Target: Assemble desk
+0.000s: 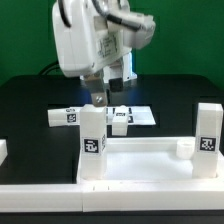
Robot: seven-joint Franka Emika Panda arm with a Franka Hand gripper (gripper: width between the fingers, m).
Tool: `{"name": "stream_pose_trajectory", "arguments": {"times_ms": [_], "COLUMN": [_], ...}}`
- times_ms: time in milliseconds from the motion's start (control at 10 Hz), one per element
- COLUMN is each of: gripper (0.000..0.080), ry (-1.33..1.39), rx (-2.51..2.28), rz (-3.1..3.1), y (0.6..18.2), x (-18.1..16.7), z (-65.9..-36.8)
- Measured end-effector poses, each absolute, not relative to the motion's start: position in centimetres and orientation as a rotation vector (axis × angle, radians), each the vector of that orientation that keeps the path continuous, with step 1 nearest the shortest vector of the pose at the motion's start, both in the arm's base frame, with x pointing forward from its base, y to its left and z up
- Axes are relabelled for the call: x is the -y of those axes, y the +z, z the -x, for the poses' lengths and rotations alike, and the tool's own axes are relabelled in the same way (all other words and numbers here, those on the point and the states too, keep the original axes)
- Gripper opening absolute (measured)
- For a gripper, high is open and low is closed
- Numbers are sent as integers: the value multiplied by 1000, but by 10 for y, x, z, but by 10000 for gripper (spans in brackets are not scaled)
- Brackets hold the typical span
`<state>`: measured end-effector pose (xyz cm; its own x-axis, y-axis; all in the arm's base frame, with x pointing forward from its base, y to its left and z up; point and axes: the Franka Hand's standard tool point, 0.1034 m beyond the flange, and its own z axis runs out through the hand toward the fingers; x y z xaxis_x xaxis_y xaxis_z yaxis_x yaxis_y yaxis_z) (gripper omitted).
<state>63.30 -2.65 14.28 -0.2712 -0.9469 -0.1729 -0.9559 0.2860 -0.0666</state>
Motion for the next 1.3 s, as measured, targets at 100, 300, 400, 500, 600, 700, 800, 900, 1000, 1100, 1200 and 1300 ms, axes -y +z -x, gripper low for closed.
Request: {"name": "stream_pose_trajectory", "arguments": {"times_ms": [100,300,400,500,600,700,800,900,1000,1100,1200,1300], "gripper": [649,649,649,649,649,649,649,649,649,649,649,649], "ry": [75,67,72,59,73,83,71,72,66,22,17,12], "rx": [-2369,-2327,-2288,-2279,-2289,-2291,-2288,-2288,-2289,-2294,-2303,-2318], "rz": [1777,1869,1933,1945,1963,1957,1954,1956,1952,1922,1933,1954], "y": [143,146,150,143,129,133,134,133,132,125,113,97], "x": [26,7,-4,-11,-17,-16,-15,-15,-15,-14,-14,-16], "z": [-633,-627,-622,-612,-595,-599,-602,-601,-601,-595,-580,-563]}}
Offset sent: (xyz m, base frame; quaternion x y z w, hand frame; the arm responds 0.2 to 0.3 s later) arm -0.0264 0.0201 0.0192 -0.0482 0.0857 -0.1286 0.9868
